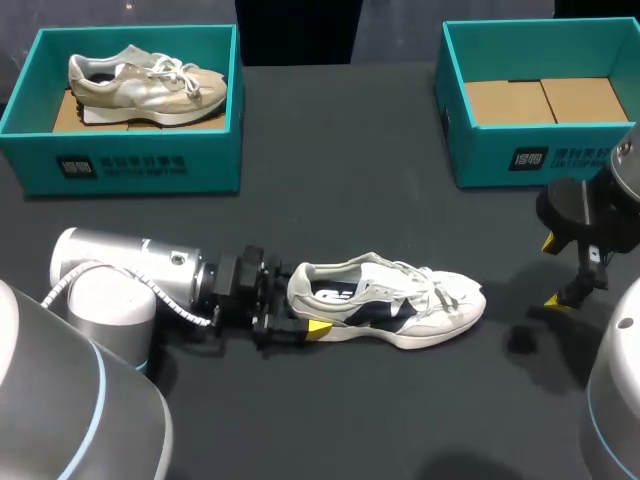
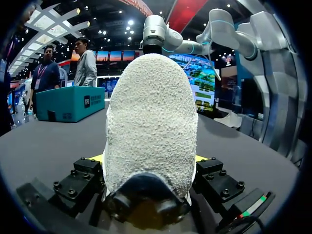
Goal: Take the shoe out of the shoebox, open the shoe tongue, remove and reinsert the insole, then place the shoe into the shoebox
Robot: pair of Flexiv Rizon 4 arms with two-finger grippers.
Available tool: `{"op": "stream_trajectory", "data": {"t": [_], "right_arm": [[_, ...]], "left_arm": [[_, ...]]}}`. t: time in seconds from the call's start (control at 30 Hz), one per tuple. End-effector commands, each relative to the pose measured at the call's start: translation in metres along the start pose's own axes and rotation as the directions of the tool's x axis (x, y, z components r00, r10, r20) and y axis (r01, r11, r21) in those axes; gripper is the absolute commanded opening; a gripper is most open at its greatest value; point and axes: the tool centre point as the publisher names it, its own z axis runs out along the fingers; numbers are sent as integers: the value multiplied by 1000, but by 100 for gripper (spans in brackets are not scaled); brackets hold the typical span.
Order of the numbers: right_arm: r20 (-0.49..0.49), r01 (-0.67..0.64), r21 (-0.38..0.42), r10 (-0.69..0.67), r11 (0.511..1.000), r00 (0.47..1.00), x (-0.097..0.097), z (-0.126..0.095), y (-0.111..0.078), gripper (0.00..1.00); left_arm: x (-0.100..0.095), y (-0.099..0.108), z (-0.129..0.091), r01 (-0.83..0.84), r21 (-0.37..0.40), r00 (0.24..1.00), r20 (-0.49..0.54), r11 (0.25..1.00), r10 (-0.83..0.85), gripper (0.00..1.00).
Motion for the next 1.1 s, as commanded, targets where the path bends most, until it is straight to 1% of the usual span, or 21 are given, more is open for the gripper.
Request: {"op": "stream_trajectory", "data": {"t": [0.03, 0.1, 0.13, 0.23, 0.3, 0.33, 0.4, 0.47, 0.5, 0.57, 0.6, 1.0, 1.03, 1.07, 1.1], "right_arm": [[2, 1, 0, -1, 1000, 1000, 1, 0, -1, 100], [2, 1, 0, -1, 1000, 1000, 1, 0, -1, 100], [10, -65, 4, 65, 998, 998, -1, -6, 2, 100], [17, -180, 66, 179, 981, 984, -3, -15, 20, 100], [24, -246, 70, 245, 967, 969, -1, -19, 36, 100], [24, -286, 88, 285, 954, 958, 0, -21, 44, 100], [39, -320, 77, 318, 944, 947, 5, -26, 63, 100], [50, -424, 91, 421, 901, 906, 11, -30, 79, 100], [67, -456, 81, 452, 886, 890, 15, -33, 89, 100], [90, -442, 47, 437, 896, 895, 23, -35, 109, 100], [95, -389, 32, 385, 921, 918, 26, -35, 117, 100], [95, -389, 32, 385, 921, 918, 26, -35, 117, 100], [117, -453, 43, 446, 890, 887, 29, -35, 121, 100], [149, -494, 78, 480, 866, 864, 33, -34, 128, 100], [162, -521, 83, 505, 849, 848, 37, -31, 134, 100]], "left_arm": [[-1, 1, 0, 0, -1, 1000, 0, 1000, 0, 0], [-1, 1, 0, 0, -1, 1000, 0, 1000, 0, 0], [-1, 1, 0, 0, -1, 1000, 0, 1000, 0, 0], [-1, 1, 0, 0, -1, 1000, 0, 1000, 0, 0], [-1, 1, 0, 0, -1, 1000, 0, 1000, 0, 0], [-1, 1, 0, 0, -1, 1000, 0, 1000, 0, 0], [-1, 1, 0, 0, -1, 1000, 0, 1000, 0, 0], [-1, 1, 0, 0, -1, 1000, 0, 1000, 0, 0], [-1, 1, 0, 0, -1, 1000, 0, 1000, 0, 0], [-1, 1, 0, 0, -1, 1000, 0, 1000, 0, 0], [-1, 1, 0, 0, -1, 1000, 0, 1000, 0, 0], [-1, 1, 0, 0, -1, 1000, 0, 1000, 0, 0], [-1, 1, 0, 0, -1, 1000, 0, 1000, 0, 0], [-1, 1, 0, 0, -1, 1000, 0, 1000, 0, 0], [-1, 1, 0, 0, -1, 1000, 0, 1000, 0, 0]]}}
